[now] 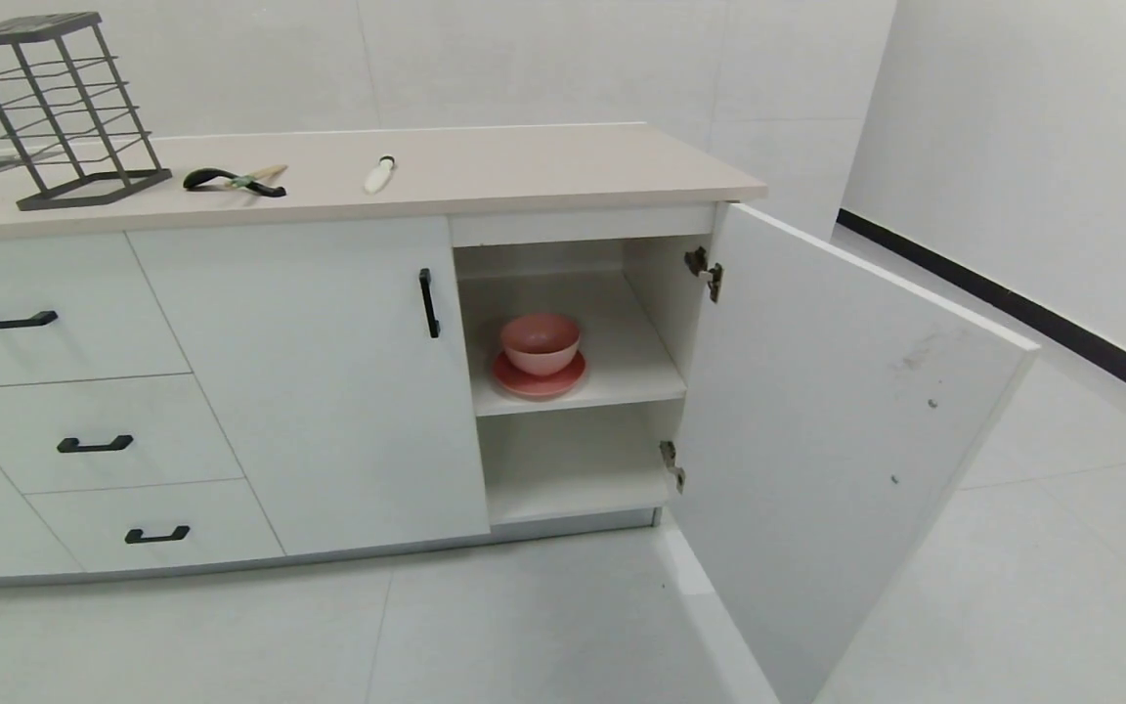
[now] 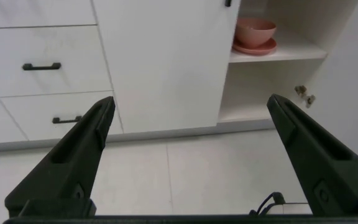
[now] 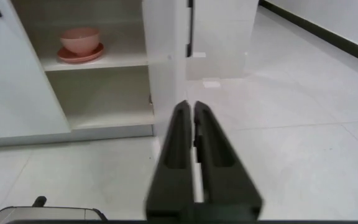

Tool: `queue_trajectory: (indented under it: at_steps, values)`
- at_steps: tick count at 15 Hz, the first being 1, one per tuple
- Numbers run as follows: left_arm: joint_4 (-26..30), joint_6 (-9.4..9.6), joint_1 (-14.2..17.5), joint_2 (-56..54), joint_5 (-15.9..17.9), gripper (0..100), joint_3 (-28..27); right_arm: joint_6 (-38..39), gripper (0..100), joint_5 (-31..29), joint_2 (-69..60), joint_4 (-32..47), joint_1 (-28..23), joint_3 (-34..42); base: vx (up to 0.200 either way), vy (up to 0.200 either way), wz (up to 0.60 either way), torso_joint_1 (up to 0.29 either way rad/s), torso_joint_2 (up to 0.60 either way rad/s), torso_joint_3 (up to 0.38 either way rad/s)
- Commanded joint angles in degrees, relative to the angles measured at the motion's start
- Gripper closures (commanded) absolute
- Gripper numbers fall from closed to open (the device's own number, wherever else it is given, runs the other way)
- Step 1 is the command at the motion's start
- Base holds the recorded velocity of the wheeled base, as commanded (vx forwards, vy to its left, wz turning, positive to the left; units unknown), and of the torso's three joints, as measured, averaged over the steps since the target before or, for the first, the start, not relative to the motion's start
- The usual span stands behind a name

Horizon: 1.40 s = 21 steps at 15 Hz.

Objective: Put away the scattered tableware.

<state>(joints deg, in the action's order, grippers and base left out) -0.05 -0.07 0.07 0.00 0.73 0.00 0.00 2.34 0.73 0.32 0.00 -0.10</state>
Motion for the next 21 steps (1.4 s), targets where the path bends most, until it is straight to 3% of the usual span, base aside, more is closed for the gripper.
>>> queue_trajectory:
  at_steps: [1,5,7,10,11,13,15,17,21]
  values:
    - [0.0,-0.10,0.0,0.1,0.1,0,0.0,0.0,100,0.0,0.2,0.0,0.0,0.0,0.000,-0.200,0.00,0.002,0.00,0.002]
    - [0.0,-0.10,0.0,0.1,0.0,0,0.0,0.3,100,0.1,0.2,-0.2,0.1,0.0,0.000,-0.150,0.00,0.002,0.00,0.003]
    - [0.0,-0.01,0.0,0.1,0.0,0,0.0,1.1,100,0.9,2.3,-11.5,-1.0,-5.5,0.000,0.000,0.00,0.000,0.00,0.000]
    - [0.0,-0.01,0.0,0.1,0.0,0,0.0,-0.6,100,8.7,18.3,-12.5,-0.8,-14.7,0.000,0.000,0.00,0.000,0.00,0.000]
    - [0.0,-0.01,0.0,0.1,0.0,0,0.0,-2.1,100,12.5,29.4,-12.6,0.6,-17.5,0.000,0.000,0.00,0.000,0.00,0.000]
    - [0.0,-0.10,0.0,0.1,0.0,0,0.0,-3.3,100,13.6,43.0,-13.1,2.4,-21.7,0.000,0.000,0.00,0.000,0.00,0.000]
    - [0.0,-0.10,0.0,0.1,-0.1,0,0.0,-3.4,100,13.5,54.1,-19.8,4.9,-22.1,0.000,0.000,0.00,0.000,0.00,0.000]
    - [-0.1,-1.16,0.0,0.1,-0.4,0,0.0,-4.3,100,13.7,61.2,-27.0,5.3,-20.9,0.000,-0.200,0.00,-0.002,0.00,0.002]
    - [-0.1,-1.33,0.0,0.1,-0.3,0,0.0,-5.6,100,16.3,74.2,-38.6,5.3,-20.8,0.000,0.000,0.00,0.000,0.00,0.000]
